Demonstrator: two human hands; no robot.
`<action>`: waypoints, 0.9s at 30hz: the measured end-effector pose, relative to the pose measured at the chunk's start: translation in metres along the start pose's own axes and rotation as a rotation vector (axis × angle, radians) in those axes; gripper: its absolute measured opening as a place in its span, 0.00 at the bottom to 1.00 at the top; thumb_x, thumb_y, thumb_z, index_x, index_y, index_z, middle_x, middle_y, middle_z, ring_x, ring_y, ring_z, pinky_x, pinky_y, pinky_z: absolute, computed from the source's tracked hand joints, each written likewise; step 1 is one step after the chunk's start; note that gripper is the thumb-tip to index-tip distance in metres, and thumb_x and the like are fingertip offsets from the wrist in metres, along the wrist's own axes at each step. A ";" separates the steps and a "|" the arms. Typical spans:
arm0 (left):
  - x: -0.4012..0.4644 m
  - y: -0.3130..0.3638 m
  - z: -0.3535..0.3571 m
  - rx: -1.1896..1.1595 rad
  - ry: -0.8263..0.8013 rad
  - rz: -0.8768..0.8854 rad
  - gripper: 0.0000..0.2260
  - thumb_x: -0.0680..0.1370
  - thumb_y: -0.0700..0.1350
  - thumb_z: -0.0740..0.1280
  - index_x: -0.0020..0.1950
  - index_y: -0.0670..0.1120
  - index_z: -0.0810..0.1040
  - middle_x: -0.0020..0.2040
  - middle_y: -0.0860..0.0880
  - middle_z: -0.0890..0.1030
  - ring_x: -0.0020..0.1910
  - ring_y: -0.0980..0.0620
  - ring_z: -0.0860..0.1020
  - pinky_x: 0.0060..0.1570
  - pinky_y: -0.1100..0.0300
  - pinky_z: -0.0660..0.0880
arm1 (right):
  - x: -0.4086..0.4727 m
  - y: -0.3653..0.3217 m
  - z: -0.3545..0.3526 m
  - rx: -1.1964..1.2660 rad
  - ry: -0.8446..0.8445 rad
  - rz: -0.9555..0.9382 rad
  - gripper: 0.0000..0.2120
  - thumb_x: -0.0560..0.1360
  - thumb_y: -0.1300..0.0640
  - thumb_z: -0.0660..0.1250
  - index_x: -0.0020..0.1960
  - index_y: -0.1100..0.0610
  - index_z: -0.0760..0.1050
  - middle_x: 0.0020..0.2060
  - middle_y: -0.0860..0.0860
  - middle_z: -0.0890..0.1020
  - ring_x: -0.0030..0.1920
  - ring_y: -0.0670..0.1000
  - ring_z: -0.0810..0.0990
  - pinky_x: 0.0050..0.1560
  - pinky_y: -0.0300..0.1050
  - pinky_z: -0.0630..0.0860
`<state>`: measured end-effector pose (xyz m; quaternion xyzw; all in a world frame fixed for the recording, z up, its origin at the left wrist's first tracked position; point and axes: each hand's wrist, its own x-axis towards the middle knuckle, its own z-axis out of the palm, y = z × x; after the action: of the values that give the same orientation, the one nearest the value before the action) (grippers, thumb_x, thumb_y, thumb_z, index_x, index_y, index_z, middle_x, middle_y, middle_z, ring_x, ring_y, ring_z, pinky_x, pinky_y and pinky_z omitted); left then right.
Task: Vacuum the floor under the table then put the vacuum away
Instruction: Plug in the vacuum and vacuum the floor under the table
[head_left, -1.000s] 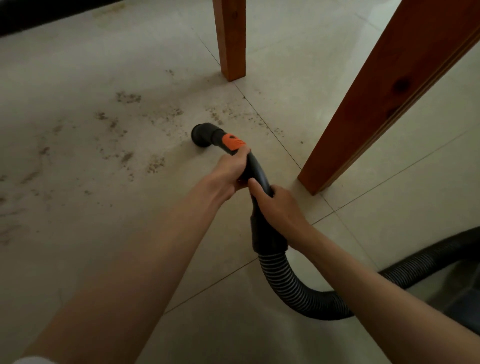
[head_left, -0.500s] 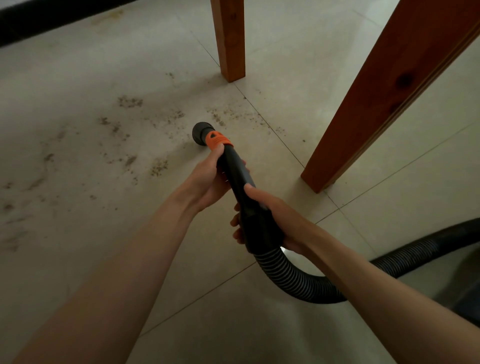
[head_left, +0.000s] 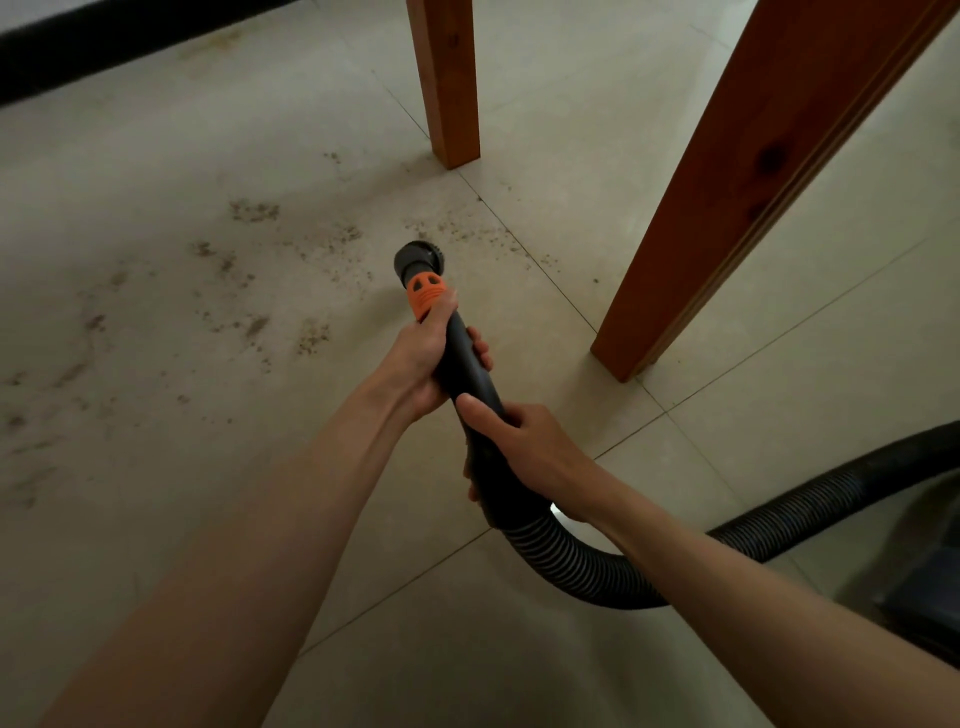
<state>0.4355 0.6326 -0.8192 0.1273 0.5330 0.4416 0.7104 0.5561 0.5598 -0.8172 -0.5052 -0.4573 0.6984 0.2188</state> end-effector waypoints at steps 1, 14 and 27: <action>0.000 -0.002 -0.001 0.006 0.006 -0.010 0.11 0.79 0.49 0.63 0.46 0.42 0.67 0.32 0.46 0.72 0.23 0.52 0.73 0.27 0.62 0.74 | -0.001 0.002 0.000 -0.013 0.004 0.003 0.20 0.77 0.45 0.62 0.47 0.64 0.73 0.33 0.57 0.81 0.27 0.52 0.80 0.32 0.43 0.81; 0.011 0.009 0.006 0.120 0.148 -0.088 0.24 0.78 0.62 0.57 0.49 0.39 0.69 0.27 0.45 0.73 0.21 0.50 0.74 0.27 0.60 0.73 | 0.019 0.003 0.000 -0.132 0.071 -0.001 0.23 0.77 0.41 0.61 0.45 0.63 0.75 0.43 0.64 0.83 0.40 0.63 0.83 0.48 0.59 0.81; 0.024 0.008 0.025 0.200 0.174 -0.102 0.29 0.78 0.65 0.53 0.56 0.37 0.67 0.23 0.46 0.74 0.18 0.50 0.74 0.26 0.61 0.73 | 0.025 0.007 -0.008 -0.068 0.135 0.002 0.19 0.78 0.42 0.60 0.43 0.58 0.73 0.44 0.65 0.82 0.41 0.63 0.82 0.49 0.60 0.80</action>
<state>0.4537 0.6626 -0.8193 0.1313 0.6397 0.3589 0.6669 0.5544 0.5790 -0.8365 -0.5587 -0.4646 0.6471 0.2310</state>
